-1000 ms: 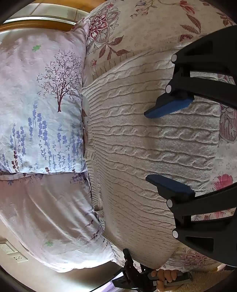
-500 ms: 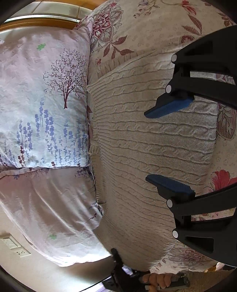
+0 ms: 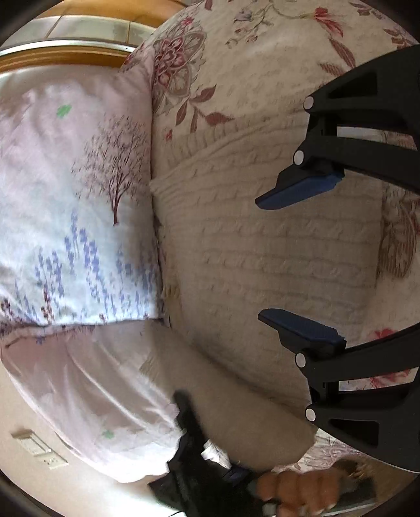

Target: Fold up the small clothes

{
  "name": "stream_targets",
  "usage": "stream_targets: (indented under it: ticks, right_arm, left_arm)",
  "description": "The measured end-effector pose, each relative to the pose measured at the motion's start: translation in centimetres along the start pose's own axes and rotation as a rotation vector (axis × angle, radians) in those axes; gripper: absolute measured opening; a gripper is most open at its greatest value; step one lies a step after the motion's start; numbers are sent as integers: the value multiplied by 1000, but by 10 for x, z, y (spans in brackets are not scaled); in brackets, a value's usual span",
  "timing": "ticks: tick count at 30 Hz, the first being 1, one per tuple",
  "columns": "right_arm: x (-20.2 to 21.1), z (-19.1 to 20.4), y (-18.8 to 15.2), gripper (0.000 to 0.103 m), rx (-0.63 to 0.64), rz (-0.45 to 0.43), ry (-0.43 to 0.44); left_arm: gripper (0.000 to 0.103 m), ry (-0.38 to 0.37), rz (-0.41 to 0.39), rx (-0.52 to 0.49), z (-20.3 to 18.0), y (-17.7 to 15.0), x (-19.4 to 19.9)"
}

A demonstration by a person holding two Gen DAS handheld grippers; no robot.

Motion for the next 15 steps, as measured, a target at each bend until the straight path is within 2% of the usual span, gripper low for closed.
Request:
stream_targets:
  ticks: [1,4,6,8,9,10,12,14,15]
  right_arm:
    - [1,-3,1,65,-3,0,-4]
    - [7,-8,8,65,-12,-11,-12]
    - [11,-10,15,65,-33,-23,16]
    - [15,-13,23,65,-89,-24,91]
    - [14,-15,25,65,-110,-20,124]
    - [13,-16,28,65,-152,-7,182]
    - [5,-16,33,65,-235,40,302]
    - [-9,-11,35,65,-314,108,424]
    - [-15,-8,35,65,-338,134,457]
  left_arm:
    - [12,-9,15,4,-1,-3,-7]
    - [12,-81,97,23,-4,-10,-24]
    - [20,-105,121,2,-11,-15,-21]
    - [28,-118,76,-43,-18,-11,0]
    - [36,-106,42,-63,-21,-7,11]
    - [43,-79,1,-82,-18,-3,26]
    - [51,18,-88,-120,-9,6,55]
    - [54,137,-150,-167,-1,14,74]
    - [55,209,-170,-192,6,16,80]
Point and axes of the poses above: each gripper's, at about its wrist camera, not at the fingertips, and x roughly against the way its jaws point, z to its left, y to its top, the point moved 3 cm from there along -x, roughly the way its jaws point, and after that the axes turned 3 degrees about -z, right-handed, at the moved point
